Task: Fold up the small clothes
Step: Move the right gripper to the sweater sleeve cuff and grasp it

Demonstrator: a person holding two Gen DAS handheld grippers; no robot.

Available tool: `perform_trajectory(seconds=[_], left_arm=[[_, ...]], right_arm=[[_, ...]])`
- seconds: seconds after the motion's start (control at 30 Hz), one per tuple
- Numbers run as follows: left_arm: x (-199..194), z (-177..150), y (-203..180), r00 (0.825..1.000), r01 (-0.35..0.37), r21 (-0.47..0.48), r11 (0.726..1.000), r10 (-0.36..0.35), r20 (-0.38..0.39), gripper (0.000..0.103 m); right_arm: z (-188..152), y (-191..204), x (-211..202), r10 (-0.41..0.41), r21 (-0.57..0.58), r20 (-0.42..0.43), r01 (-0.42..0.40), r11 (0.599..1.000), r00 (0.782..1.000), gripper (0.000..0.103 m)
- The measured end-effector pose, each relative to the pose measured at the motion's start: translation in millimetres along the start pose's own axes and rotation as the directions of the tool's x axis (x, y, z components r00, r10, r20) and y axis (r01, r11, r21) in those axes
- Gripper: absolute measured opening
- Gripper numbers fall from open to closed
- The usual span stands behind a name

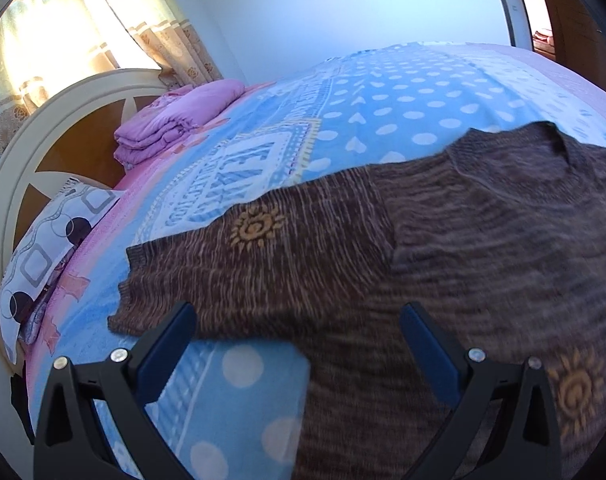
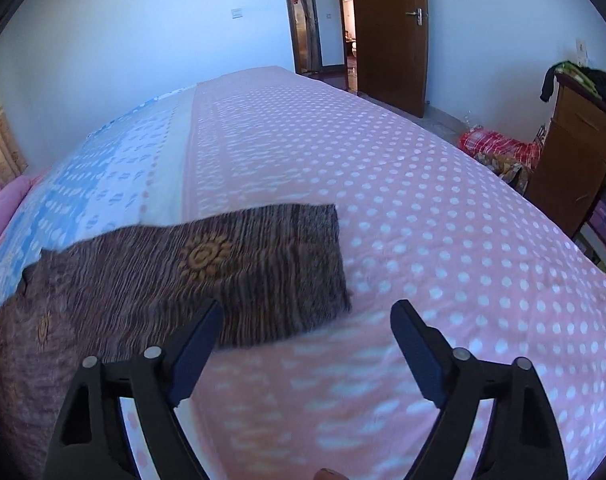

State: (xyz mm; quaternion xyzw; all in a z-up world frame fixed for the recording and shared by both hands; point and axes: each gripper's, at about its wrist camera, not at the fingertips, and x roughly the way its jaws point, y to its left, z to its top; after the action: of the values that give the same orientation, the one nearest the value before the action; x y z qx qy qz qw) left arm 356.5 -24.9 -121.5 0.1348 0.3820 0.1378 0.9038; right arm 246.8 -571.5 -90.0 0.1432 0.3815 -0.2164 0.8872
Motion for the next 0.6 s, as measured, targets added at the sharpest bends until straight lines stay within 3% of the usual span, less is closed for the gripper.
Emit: perform_trajectory(seconds=[0.13,0.23,0.43,0.53,0.6], left_arm=[[10.2,11.0,4.0,1.0,-0.019,-0.03,0.999,0.019,-0.003,0.103],[17.6,14.7,8.5,1.0,-0.02,-0.061,0.998,0.019,-0.021,0.103],[29.4,10.0,7.0,0.997,-0.008,-0.07,0.998,0.003,-0.072,0.103],[31.6,9.8,7.3,0.997,0.0,-0.076,0.997,-0.006,-0.08,0.103],[32.5,9.7,4.5,0.997,-0.005,-0.064,0.998,-0.001,-0.081,0.103]], right_arm=[[23.8,-11.1,25.0,-0.012,0.06,-0.022,0.013,0.998,1.0,0.075],[38.4,-13.0,44.4,-0.035,0.06,-0.045,0.037,0.998,0.998,0.066],[53.6,-19.0,86.6,-0.029,0.076,-0.138,0.04,0.996,0.99,0.062],[48.3,-8.0,92.5,-0.081,-0.003,-0.142,0.081,0.997,0.987,0.049],[47.0,0.7,89.8,-0.043,-0.038,-0.133,0.039,0.999,0.99,0.015]])
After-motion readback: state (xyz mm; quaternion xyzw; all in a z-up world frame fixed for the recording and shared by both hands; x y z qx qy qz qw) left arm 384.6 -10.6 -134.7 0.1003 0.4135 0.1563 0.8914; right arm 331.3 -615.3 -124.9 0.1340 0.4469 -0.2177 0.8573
